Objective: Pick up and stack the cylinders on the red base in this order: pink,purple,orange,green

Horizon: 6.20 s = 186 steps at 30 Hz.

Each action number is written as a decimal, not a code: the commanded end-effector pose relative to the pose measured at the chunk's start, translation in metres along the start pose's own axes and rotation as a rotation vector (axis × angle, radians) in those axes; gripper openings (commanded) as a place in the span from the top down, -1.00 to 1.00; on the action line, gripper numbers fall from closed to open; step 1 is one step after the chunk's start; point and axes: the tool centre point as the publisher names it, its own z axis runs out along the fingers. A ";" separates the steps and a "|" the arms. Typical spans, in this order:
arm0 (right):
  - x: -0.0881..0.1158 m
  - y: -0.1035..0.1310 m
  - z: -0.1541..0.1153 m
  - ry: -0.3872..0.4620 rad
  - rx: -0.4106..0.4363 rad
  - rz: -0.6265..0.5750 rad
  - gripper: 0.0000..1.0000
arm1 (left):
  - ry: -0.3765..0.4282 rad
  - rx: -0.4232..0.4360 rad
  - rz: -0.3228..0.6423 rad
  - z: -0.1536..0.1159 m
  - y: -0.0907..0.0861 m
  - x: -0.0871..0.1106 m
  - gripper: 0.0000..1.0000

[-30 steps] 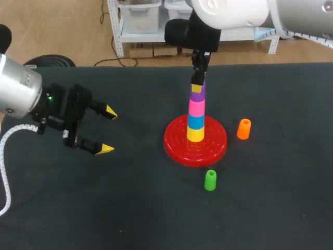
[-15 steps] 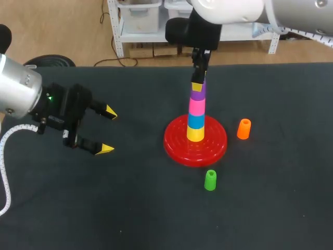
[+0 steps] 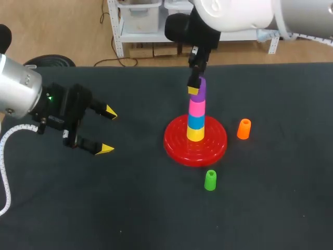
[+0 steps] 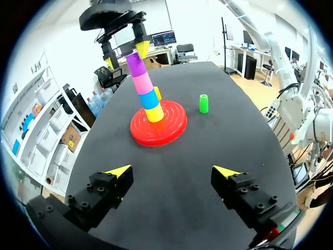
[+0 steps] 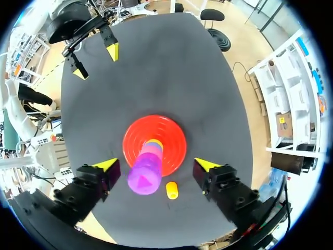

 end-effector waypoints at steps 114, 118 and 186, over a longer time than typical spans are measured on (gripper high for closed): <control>0.143 -0.054 0.143 0.056 0.018 0.351 -1.00 | -0.002 0.001 0.002 0.000 0.001 0.001 -1.00; 0.143 -0.053 0.145 0.058 0.016 0.352 -1.00 | -0.002 0.001 0.002 0.000 0.001 0.001 -1.00; 0.127 -0.039 0.027 0.077 0.165 0.314 1.00 | -0.002 0.001 0.002 0.000 0.001 0.001 -1.00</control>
